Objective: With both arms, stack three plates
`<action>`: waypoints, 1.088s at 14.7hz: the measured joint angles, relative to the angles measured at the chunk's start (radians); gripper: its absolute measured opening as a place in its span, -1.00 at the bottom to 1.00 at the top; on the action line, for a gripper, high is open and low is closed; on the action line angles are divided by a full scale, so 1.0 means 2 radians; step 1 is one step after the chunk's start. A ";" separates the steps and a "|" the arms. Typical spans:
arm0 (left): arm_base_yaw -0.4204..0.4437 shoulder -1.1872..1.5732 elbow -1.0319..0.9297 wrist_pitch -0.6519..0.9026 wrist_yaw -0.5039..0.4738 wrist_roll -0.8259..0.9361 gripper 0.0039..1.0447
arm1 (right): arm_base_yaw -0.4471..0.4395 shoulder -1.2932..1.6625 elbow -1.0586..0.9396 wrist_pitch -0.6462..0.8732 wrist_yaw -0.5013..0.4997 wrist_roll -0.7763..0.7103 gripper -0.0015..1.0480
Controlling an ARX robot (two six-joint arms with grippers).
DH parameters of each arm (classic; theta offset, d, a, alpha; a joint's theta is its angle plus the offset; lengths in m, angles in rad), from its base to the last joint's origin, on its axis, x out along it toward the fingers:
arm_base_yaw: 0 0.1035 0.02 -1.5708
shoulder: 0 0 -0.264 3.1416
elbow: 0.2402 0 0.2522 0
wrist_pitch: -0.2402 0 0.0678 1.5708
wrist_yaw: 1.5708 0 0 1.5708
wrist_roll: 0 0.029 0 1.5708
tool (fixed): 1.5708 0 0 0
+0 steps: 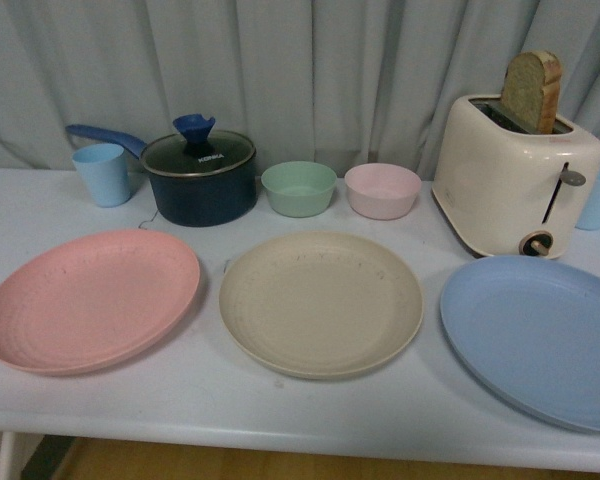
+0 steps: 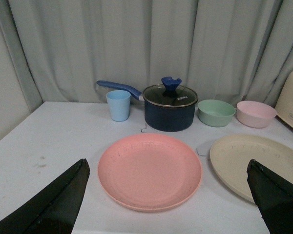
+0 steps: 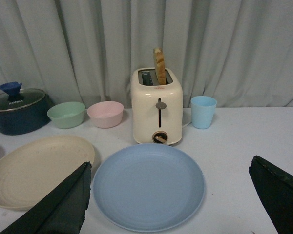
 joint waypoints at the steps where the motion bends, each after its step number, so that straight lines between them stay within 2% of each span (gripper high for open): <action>1: 0.000 0.000 0.000 0.000 0.000 0.000 0.88 | 0.000 0.000 0.000 0.000 0.000 0.000 0.87; 11: 0.000 0.000 0.000 -0.001 0.000 0.000 0.88 | 0.000 0.000 0.000 0.000 0.000 0.000 0.87; 12: -0.016 0.042 0.035 -0.099 -0.025 -0.043 0.88 | 0.000 0.000 0.000 0.000 0.000 0.000 0.87; 13: -0.027 0.150 0.094 -0.126 -0.032 -0.125 0.88 | 0.000 0.000 0.000 0.000 0.000 0.000 0.87; 14: -0.018 0.189 0.116 -0.087 -0.027 -0.139 0.88 | 0.000 0.000 0.000 0.000 0.000 0.000 0.87; 16: 0.016 0.350 0.178 0.049 0.021 -0.135 0.88 | 0.000 0.000 0.000 0.000 0.000 0.000 0.87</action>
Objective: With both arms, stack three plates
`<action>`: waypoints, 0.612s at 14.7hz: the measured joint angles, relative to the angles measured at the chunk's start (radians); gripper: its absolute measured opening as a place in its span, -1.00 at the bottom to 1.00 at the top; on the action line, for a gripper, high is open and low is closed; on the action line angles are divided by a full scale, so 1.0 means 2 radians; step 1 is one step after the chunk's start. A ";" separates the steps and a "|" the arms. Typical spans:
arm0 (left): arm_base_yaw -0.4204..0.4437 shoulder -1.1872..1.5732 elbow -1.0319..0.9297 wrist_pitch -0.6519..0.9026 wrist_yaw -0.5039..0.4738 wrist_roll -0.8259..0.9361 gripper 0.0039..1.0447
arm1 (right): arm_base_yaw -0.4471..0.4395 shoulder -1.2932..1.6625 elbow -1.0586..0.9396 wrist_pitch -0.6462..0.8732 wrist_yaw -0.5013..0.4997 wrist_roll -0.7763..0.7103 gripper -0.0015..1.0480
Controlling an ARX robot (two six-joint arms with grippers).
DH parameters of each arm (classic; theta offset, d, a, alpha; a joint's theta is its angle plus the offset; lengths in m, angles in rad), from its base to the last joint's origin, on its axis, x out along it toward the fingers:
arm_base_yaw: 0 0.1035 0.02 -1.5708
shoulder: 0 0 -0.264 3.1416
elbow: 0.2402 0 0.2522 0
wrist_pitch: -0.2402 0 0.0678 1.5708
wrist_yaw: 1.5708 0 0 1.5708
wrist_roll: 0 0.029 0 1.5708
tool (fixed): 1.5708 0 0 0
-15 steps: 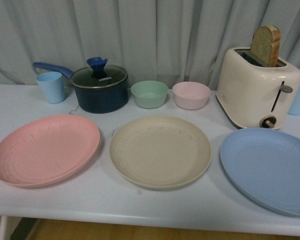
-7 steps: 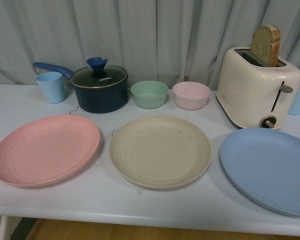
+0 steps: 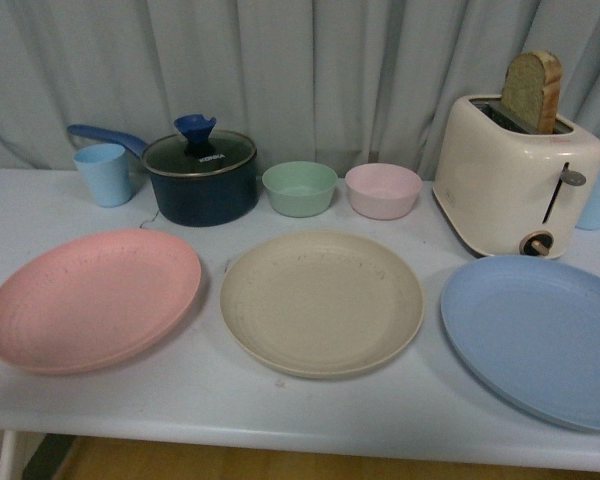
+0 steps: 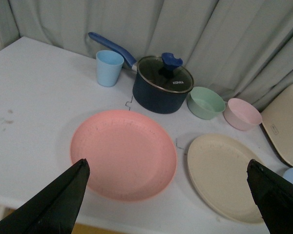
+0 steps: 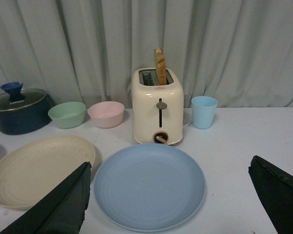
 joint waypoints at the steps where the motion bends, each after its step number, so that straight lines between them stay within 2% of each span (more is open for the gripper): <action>1: 0.008 0.090 0.032 0.049 0.006 0.009 0.88 | 0.000 0.000 0.000 0.000 0.000 0.000 0.87; 2: 0.012 0.200 0.082 0.087 0.011 0.024 0.88 | 0.000 0.000 0.000 0.000 0.000 0.000 0.87; 3: 0.016 0.286 0.131 0.089 0.006 0.037 0.88 | 0.000 0.000 0.000 0.000 0.000 0.000 0.87; 6: 0.029 0.516 0.286 0.026 0.005 0.067 0.88 | 0.000 0.000 0.000 0.000 0.000 0.000 0.87; 9: 0.062 0.619 0.367 0.015 -0.012 0.082 0.88 | 0.000 0.000 0.000 0.000 0.000 0.000 0.87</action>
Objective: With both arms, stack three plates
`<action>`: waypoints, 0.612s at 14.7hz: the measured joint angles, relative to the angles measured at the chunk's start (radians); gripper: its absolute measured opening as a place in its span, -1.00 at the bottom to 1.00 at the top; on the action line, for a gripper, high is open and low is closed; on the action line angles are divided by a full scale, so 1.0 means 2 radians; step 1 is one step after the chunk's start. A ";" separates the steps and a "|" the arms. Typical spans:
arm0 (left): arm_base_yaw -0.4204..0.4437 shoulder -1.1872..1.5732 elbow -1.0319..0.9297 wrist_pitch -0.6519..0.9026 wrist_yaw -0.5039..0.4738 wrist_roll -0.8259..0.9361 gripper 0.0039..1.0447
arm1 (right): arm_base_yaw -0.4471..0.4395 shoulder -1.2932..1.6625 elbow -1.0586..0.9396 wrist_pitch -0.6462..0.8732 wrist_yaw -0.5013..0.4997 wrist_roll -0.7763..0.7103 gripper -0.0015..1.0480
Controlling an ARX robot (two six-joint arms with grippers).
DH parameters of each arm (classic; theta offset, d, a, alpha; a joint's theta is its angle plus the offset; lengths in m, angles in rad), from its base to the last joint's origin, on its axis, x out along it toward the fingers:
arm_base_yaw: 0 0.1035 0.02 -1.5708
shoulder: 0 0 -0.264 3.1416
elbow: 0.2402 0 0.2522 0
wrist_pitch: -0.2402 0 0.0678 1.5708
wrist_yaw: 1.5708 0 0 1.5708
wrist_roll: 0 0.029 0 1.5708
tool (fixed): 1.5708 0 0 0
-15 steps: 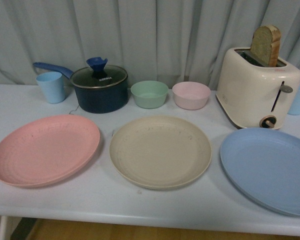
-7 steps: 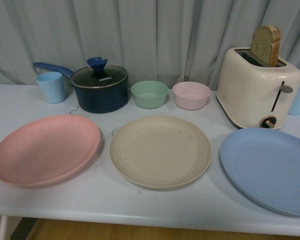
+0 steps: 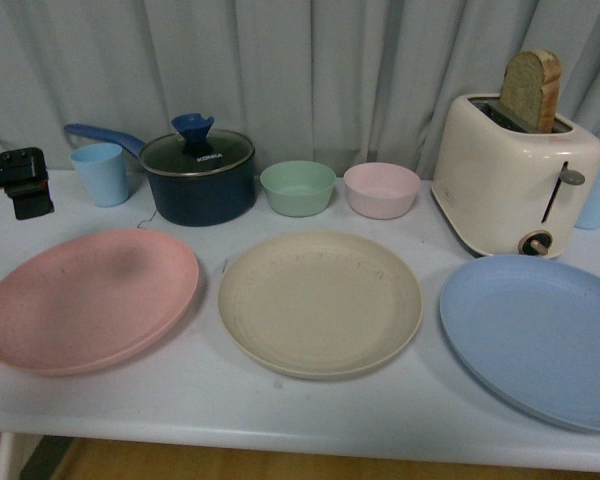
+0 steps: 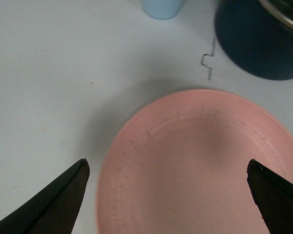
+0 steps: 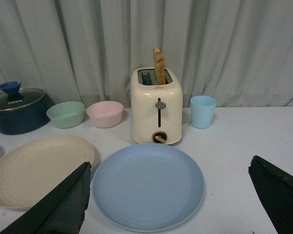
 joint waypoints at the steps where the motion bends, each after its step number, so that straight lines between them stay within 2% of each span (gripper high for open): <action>1: 0.011 0.015 -0.001 0.010 -0.002 0.006 0.88 | 0.000 0.000 0.000 0.000 0.000 0.000 0.87; 3: 0.034 0.048 -0.016 0.029 -0.006 0.005 0.88 | 0.000 0.000 0.000 0.000 0.000 0.000 0.87; 5: 0.047 0.062 -0.043 0.053 0.009 0.004 0.88 | 0.000 0.000 0.000 0.000 0.000 0.000 0.87; 9: 0.050 0.089 -0.060 0.093 0.025 -0.017 0.88 | 0.000 0.000 0.000 0.000 0.000 0.000 0.87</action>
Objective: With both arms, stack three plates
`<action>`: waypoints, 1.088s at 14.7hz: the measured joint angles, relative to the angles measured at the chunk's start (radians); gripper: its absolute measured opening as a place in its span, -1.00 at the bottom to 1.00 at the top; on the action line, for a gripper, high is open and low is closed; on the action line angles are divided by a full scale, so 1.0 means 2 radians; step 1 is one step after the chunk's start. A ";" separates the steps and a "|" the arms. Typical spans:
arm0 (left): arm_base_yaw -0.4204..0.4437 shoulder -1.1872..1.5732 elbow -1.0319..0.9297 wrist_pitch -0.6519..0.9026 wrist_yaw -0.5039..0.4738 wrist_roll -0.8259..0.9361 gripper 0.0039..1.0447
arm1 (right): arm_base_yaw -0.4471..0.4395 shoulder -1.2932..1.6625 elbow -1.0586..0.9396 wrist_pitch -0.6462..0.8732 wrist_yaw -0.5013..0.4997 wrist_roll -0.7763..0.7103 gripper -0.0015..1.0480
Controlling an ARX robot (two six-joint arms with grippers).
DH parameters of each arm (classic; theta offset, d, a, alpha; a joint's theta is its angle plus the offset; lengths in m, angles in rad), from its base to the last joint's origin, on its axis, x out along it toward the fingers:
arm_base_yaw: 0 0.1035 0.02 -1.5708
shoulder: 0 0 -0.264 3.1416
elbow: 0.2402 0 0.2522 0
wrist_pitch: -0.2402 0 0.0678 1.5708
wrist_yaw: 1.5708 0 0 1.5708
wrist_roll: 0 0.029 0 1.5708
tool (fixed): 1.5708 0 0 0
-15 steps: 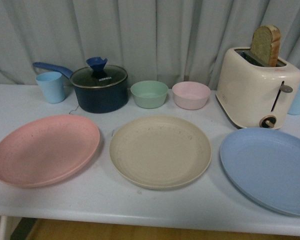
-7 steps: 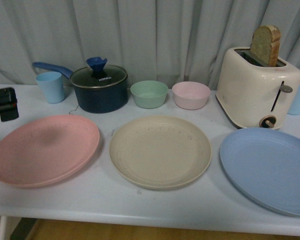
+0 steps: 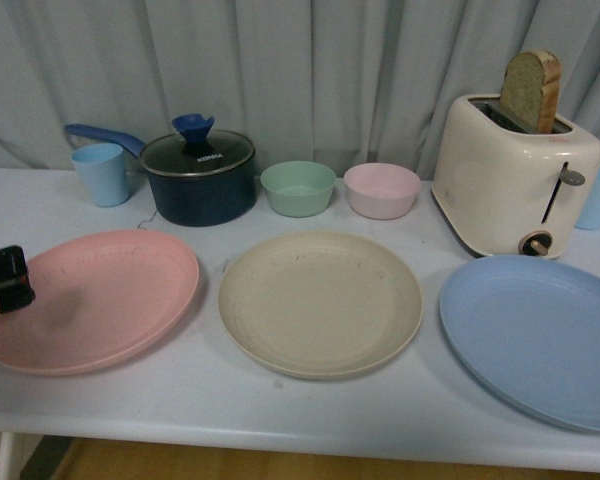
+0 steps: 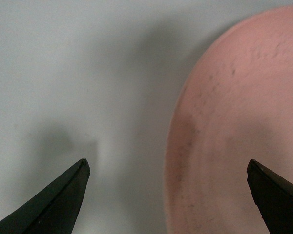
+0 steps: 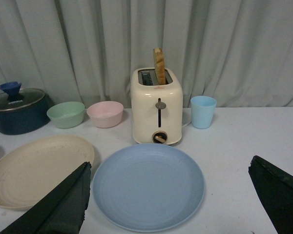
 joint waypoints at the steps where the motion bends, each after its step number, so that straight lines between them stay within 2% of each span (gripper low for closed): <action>1: 0.000 0.012 -0.006 0.008 -0.005 0.001 0.70 | 0.000 0.000 0.000 0.000 0.000 0.000 0.87; 5: -0.005 0.012 -0.006 0.018 -0.019 0.001 -0.24 | 0.000 0.000 0.000 0.000 0.000 0.000 0.87; 8: -0.003 0.009 -0.004 0.016 -0.029 0.002 -0.80 | 0.000 0.000 0.000 0.000 0.000 0.000 0.87; 9: 0.002 0.001 0.002 0.005 -0.028 0.002 -0.92 | 0.000 0.000 0.000 0.000 0.000 0.000 0.87; 12: 0.025 -0.037 0.015 -0.024 -0.047 0.012 -0.95 | 0.000 0.000 0.000 0.000 0.000 0.000 0.87; 14: 0.040 -0.085 0.018 -0.053 -0.035 0.009 -0.95 | 0.000 0.000 0.000 0.000 0.000 0.000 0.87; 16: 0.025 -0.143 0.018 -0.066 -0.018 0.000 -0.95 | 0.000 0.000 0.000 0.000 0.000 0.000 0.87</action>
